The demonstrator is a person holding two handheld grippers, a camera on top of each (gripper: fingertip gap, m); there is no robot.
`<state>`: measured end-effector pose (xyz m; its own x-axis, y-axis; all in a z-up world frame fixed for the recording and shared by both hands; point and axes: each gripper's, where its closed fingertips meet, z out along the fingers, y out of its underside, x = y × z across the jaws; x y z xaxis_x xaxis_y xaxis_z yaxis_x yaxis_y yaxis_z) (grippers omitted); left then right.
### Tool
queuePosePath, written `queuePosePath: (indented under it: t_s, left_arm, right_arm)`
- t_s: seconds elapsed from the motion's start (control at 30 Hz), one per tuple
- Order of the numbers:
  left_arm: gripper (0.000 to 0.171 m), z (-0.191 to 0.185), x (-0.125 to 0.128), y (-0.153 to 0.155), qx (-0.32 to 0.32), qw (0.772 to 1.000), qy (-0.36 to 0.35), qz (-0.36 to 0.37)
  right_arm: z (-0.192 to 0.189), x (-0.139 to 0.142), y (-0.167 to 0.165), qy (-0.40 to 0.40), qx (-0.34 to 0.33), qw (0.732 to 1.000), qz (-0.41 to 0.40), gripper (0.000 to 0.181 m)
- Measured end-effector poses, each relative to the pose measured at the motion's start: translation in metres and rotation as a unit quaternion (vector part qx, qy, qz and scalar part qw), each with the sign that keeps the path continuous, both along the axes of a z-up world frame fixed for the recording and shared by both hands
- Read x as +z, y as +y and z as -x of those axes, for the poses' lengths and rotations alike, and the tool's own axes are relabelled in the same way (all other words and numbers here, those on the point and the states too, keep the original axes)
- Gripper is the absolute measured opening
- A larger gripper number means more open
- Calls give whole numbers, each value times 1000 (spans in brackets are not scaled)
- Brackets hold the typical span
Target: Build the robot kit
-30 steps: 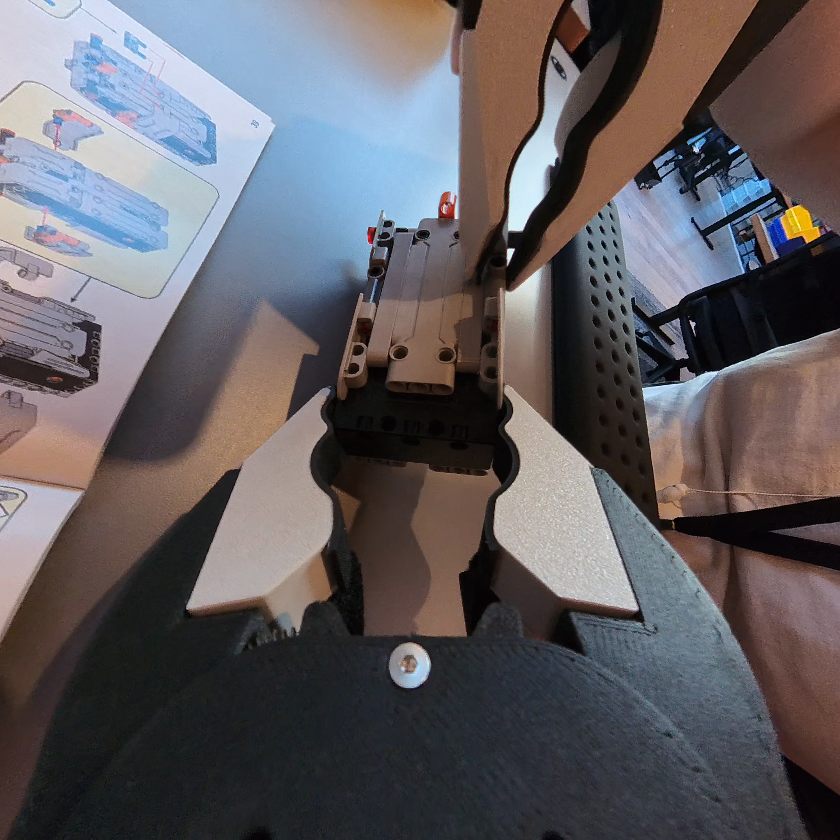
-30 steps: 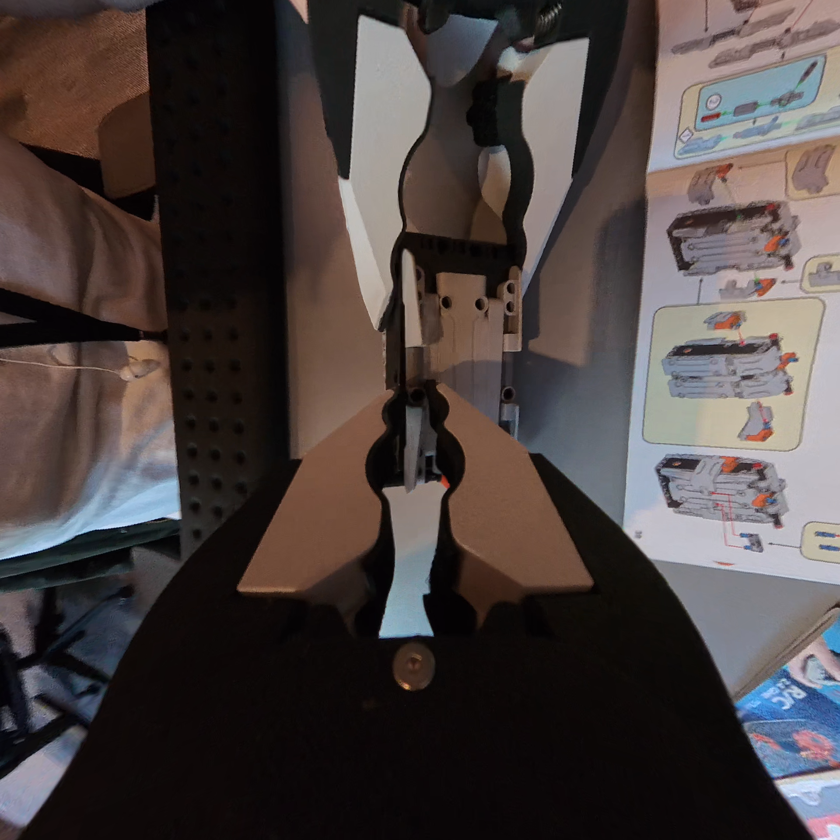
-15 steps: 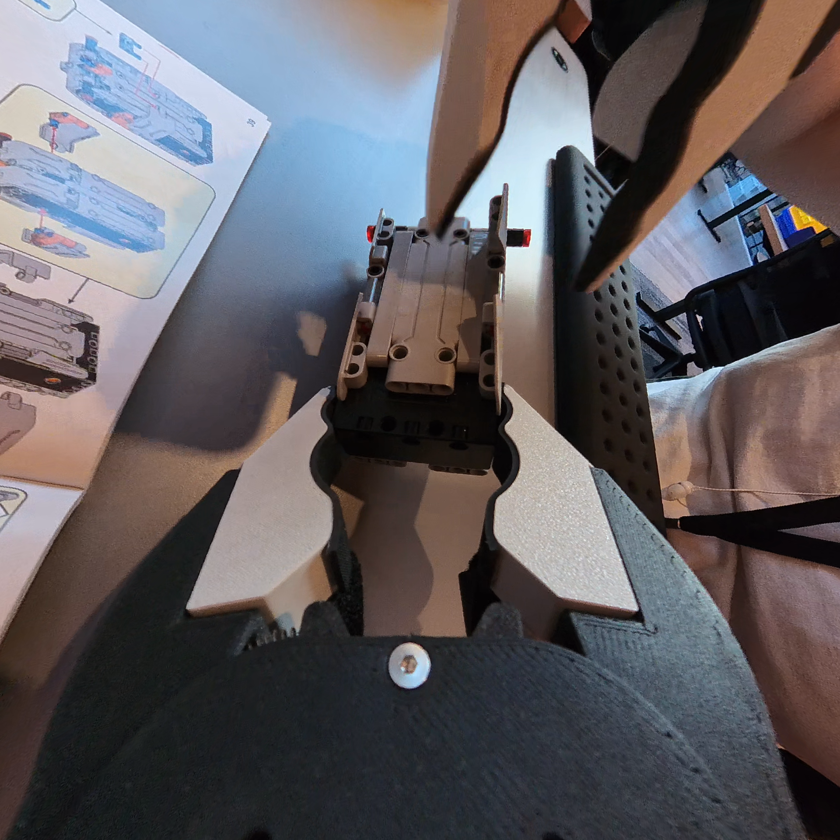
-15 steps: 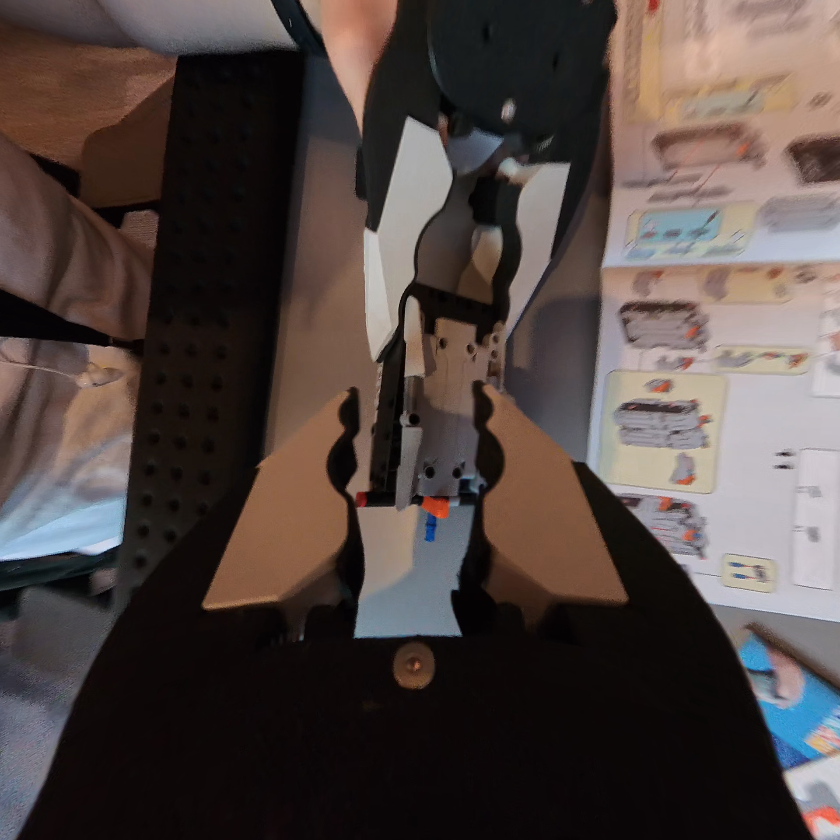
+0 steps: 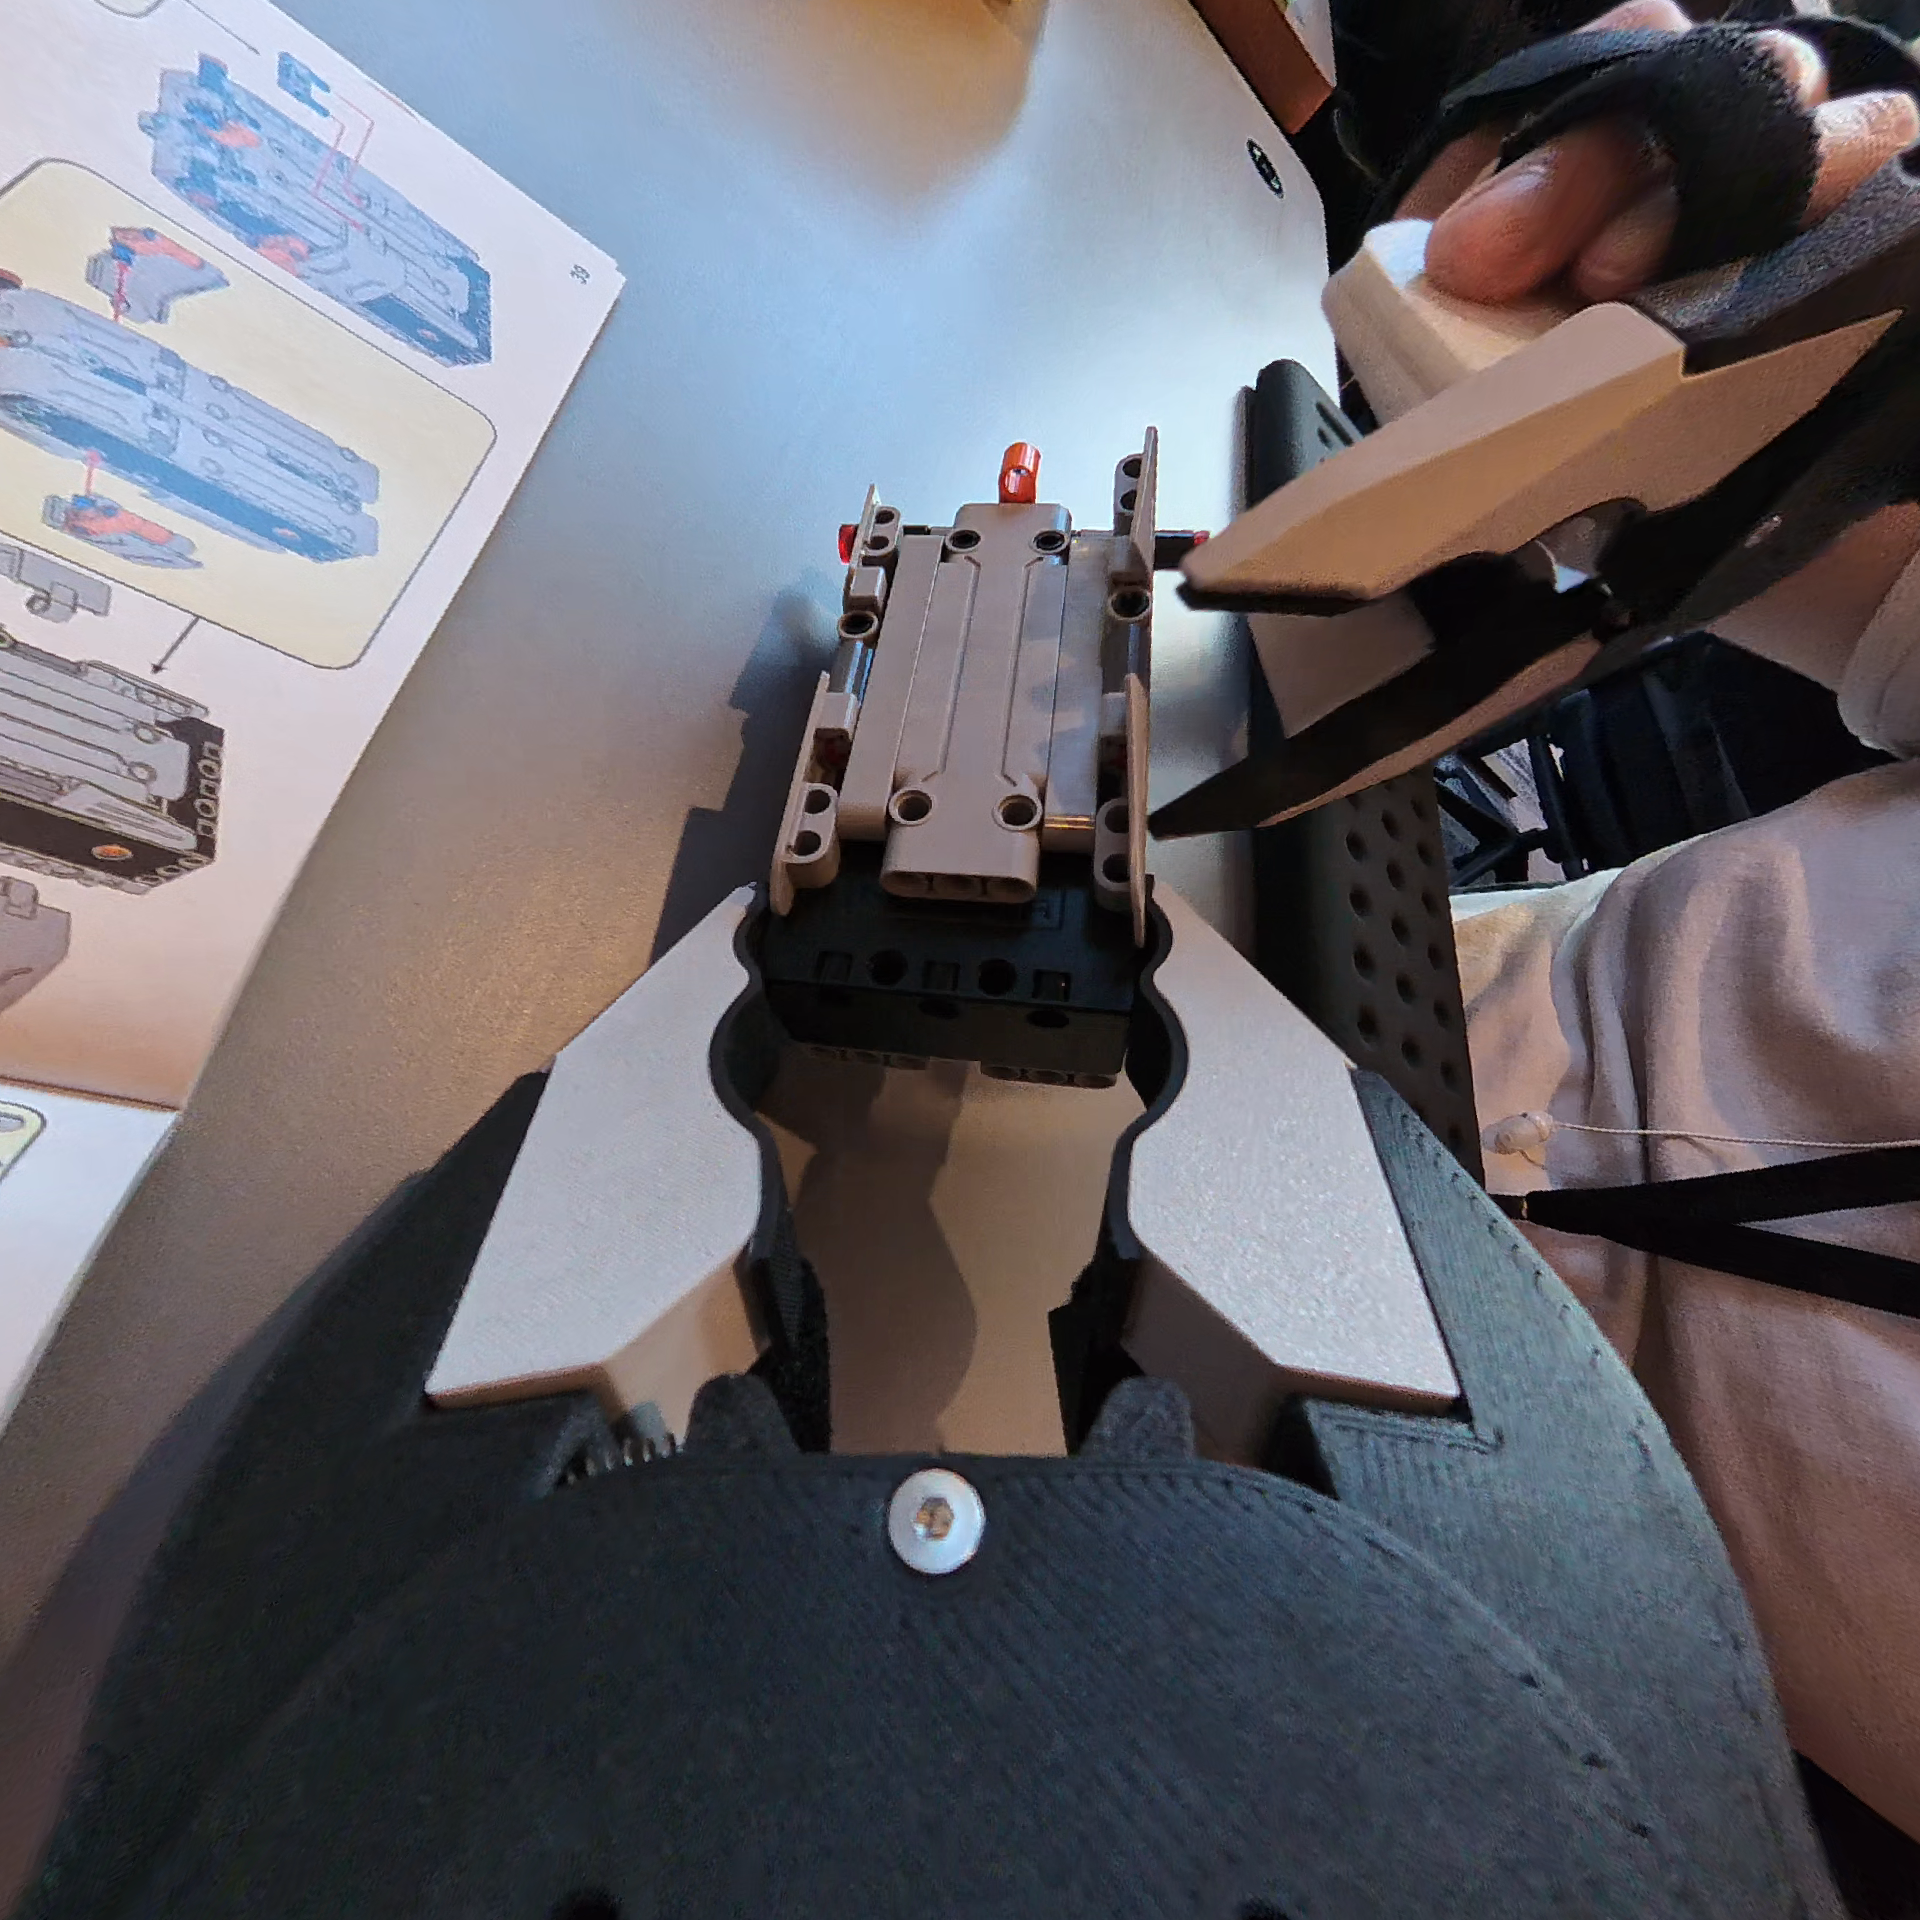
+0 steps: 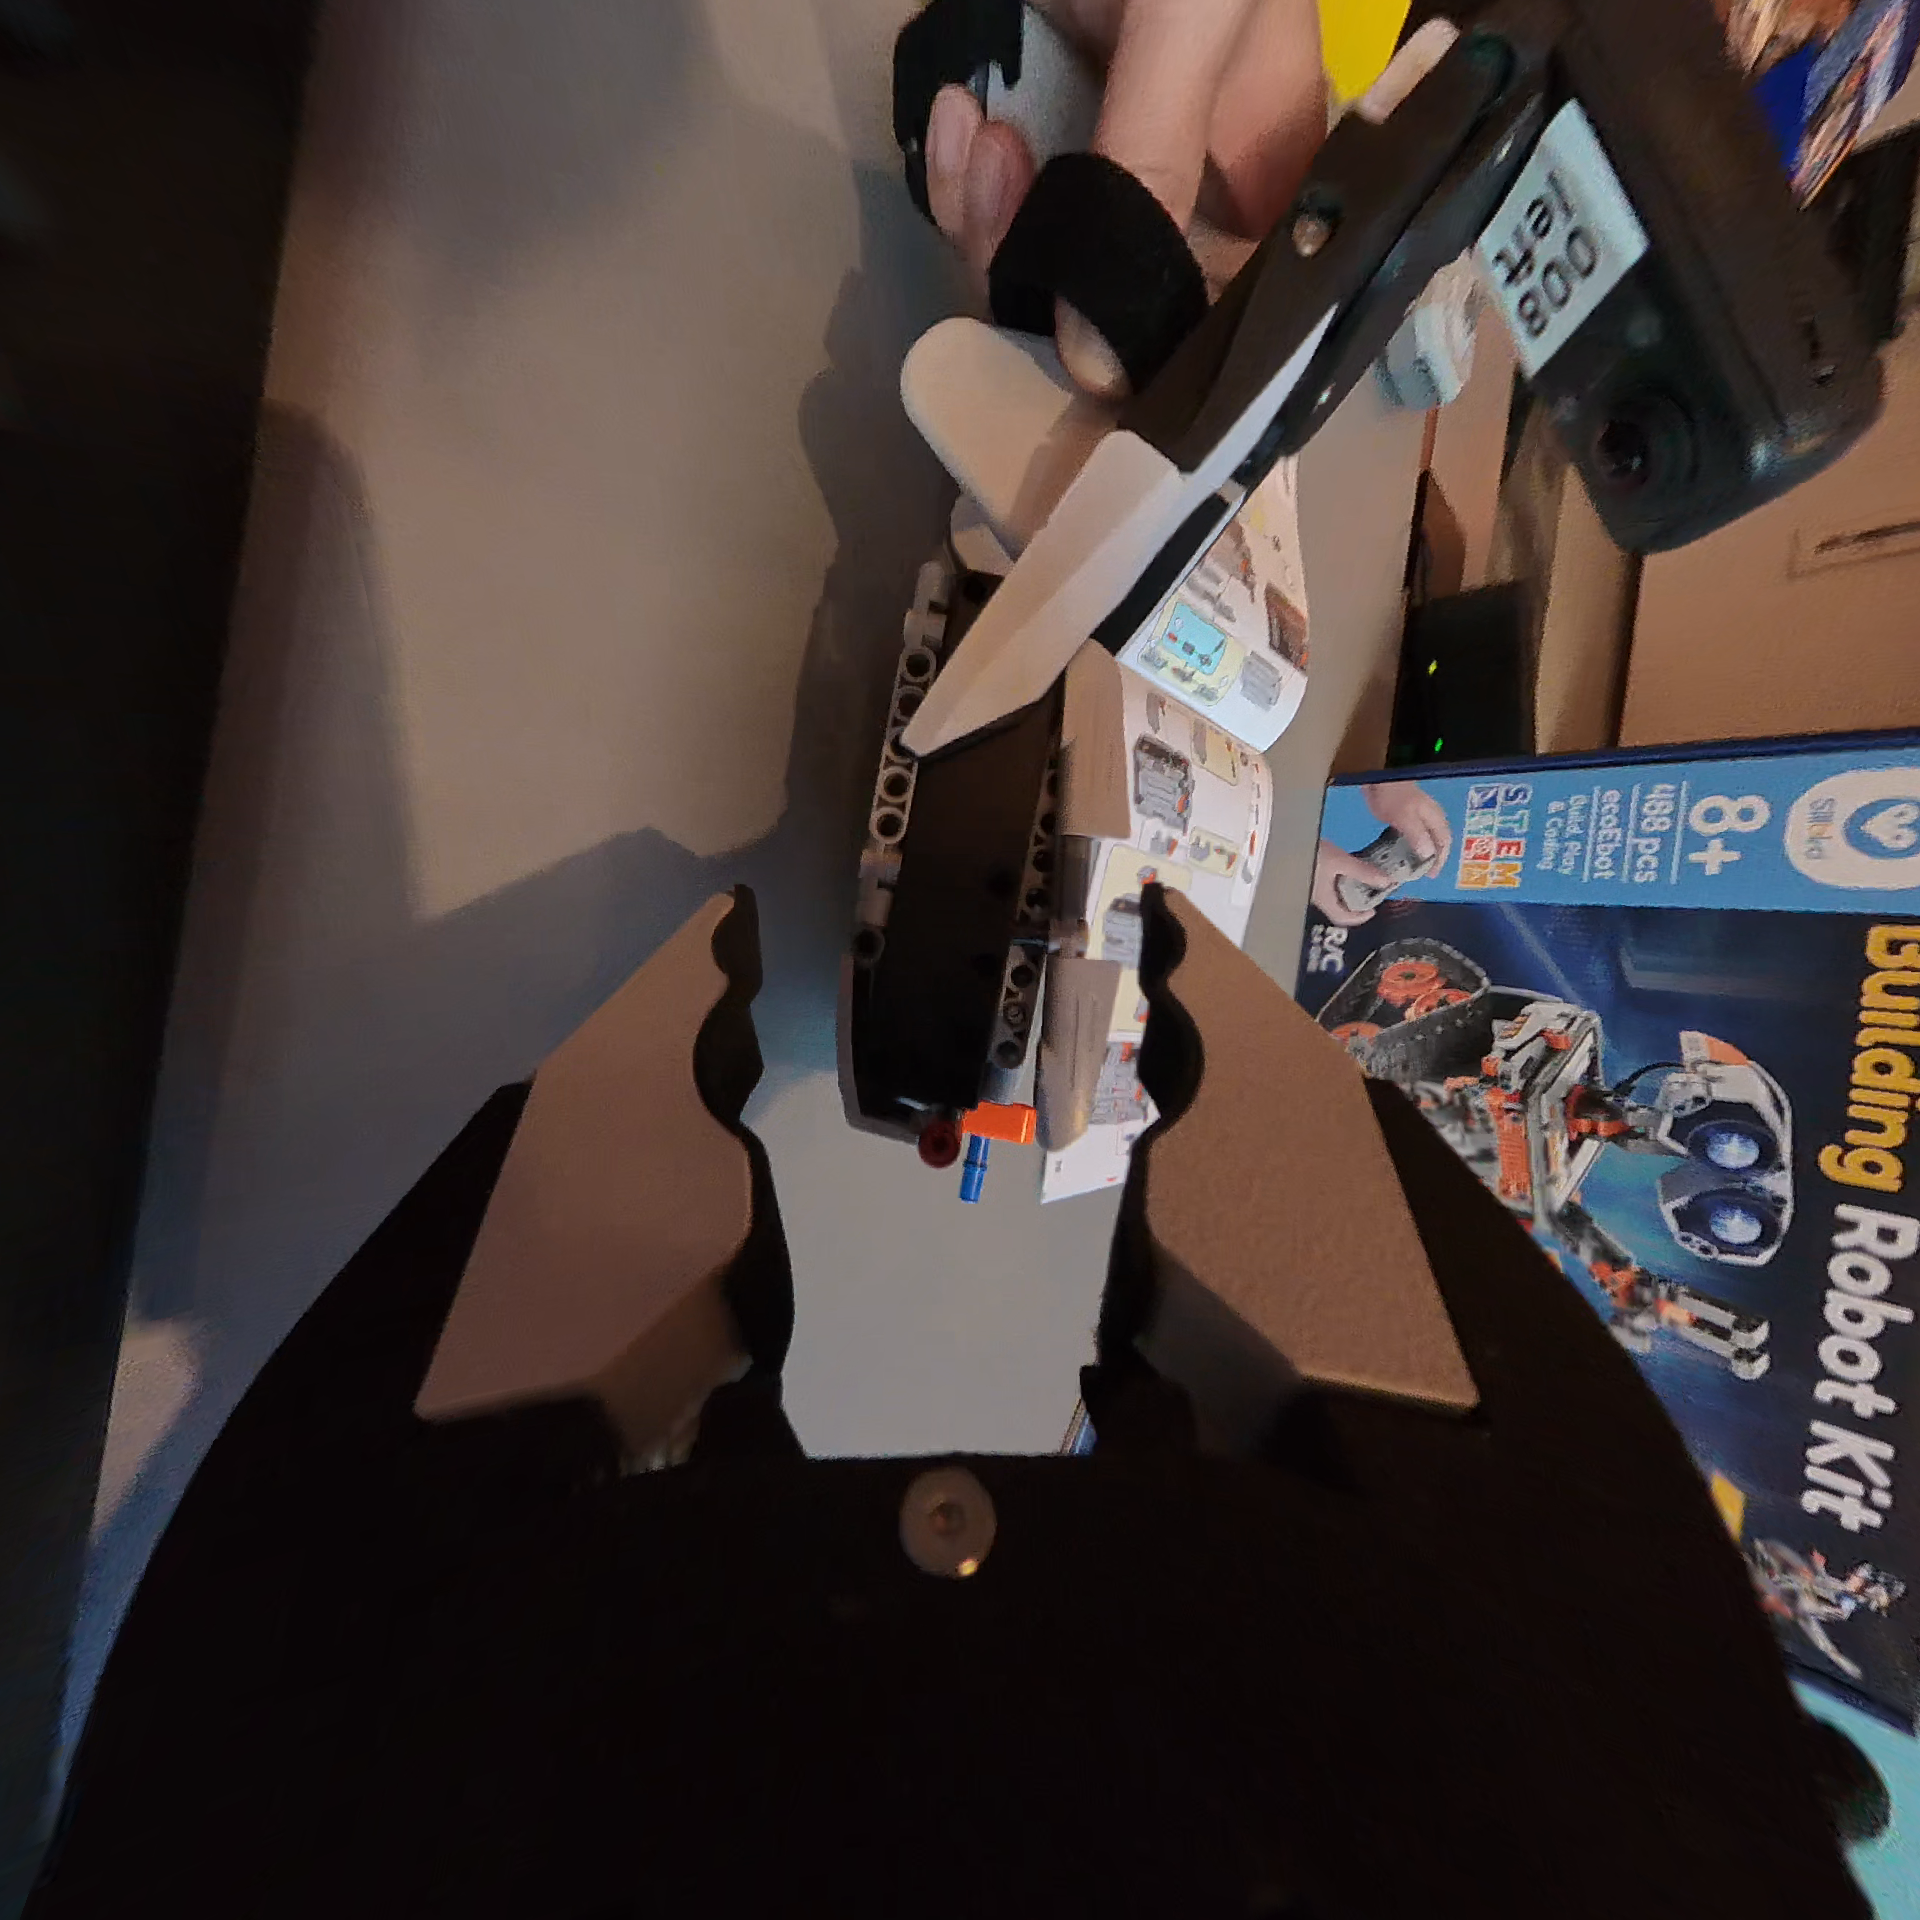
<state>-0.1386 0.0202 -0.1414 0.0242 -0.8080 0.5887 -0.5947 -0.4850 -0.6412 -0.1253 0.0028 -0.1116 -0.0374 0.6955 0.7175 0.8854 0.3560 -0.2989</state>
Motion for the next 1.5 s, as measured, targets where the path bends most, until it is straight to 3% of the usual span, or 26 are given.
queuePosePath:
  t_s: [0.2,0.77,1.5]
  left_arm:
    - [67,-1,0,-1,3,1000,8,1]
    - [67,-1,0,-1,4,1000,9,0]
    - [67,-1,0,-1,11,1000,12,10]
  right_arm:
    - [-3,-3,8,-38,-67,997,28,63]
    - [-8,-8,14,-103,-81,991,1,51]
    - [-13,-7,16,-56,-124,991,-2,48]
